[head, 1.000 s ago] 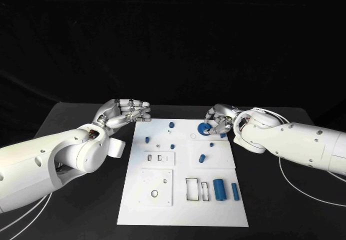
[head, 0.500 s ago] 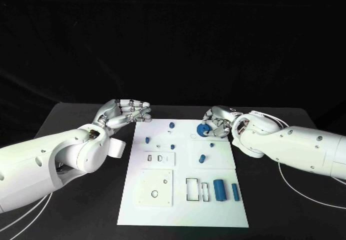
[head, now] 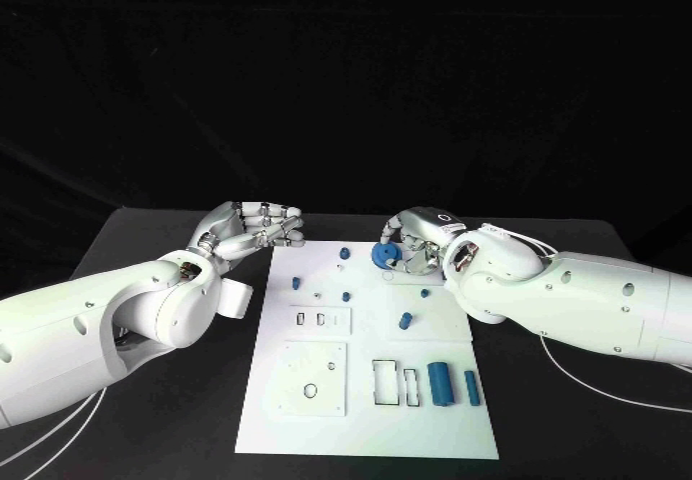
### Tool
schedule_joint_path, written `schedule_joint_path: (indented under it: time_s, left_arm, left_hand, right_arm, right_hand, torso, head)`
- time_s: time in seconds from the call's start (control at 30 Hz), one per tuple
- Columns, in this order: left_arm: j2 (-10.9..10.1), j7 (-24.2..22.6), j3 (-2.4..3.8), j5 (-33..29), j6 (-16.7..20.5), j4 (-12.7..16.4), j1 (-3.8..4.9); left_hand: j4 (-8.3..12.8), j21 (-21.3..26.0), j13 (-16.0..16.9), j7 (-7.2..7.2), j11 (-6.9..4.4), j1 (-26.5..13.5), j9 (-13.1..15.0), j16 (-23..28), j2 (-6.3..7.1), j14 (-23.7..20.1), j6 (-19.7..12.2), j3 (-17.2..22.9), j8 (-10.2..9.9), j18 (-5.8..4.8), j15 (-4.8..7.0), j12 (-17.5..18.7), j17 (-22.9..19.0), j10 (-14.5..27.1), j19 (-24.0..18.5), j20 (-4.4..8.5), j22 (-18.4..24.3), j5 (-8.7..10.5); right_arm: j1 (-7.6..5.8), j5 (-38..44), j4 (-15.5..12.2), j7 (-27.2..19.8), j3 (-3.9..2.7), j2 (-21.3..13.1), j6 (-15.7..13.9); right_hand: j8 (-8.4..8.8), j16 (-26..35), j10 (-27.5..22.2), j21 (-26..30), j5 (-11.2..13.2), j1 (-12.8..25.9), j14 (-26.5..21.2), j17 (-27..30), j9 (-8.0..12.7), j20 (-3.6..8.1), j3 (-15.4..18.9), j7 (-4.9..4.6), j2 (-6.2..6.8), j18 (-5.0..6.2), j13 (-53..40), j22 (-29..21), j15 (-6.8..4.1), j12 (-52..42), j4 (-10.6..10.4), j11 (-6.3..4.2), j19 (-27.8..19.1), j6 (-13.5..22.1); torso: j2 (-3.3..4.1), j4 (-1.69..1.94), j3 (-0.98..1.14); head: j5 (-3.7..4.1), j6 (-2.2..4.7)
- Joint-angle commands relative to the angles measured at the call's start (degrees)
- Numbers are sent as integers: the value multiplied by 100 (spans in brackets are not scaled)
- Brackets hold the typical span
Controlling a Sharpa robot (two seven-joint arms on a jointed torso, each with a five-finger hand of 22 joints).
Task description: Assemble the parts on the task board
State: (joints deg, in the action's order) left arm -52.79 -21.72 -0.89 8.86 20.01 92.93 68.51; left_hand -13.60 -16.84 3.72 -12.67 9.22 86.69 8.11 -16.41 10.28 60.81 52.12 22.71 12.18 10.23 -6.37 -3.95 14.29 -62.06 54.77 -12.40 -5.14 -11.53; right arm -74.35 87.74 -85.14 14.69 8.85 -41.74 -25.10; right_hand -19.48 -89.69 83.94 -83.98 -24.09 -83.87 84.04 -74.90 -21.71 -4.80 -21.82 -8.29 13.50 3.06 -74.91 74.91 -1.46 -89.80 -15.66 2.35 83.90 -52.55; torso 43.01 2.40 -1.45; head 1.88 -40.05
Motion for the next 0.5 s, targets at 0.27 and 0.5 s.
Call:
schedule_joint_path:
  time_s: [0.27,0.5]
  left_arm:
    - [28,-23,4,-16,-117,3,5]
    - [45,-24,4,-16,-121,4,5]
  left_hand:
    - [5,-1,-7,-35,38,-8,-10,19,26,-29,-20,25,-34,23,-21,35,5,-4,11,-23,9,35]
    - [5,-1,-7,-35,38,-8,-10,19,26,-29,-20,25,-34,23,-21,35,5,-4,11,-23,9,35]
  right_arm:
    - [23,1111,-15,579,3,464,-229]
    - [101,1159,179,584,9,797,-248]
  right_hand:
    - [34,-23,606,-15,-9,83,588,-1468,-45,32,-101,171,26,-109,-1509,834,-29,-20,1,-34,129,-365]
    - [36,-22,606,-12,-9,88,587,-1464,-46,32,-118,171,28,-108,-1509,831,-29,-20,4,-34,126,-367]
  torso:
    - [22,3,-7]
    - [38,19,-5]
  head:
    - [-72,-16]
    - [-70,-18]
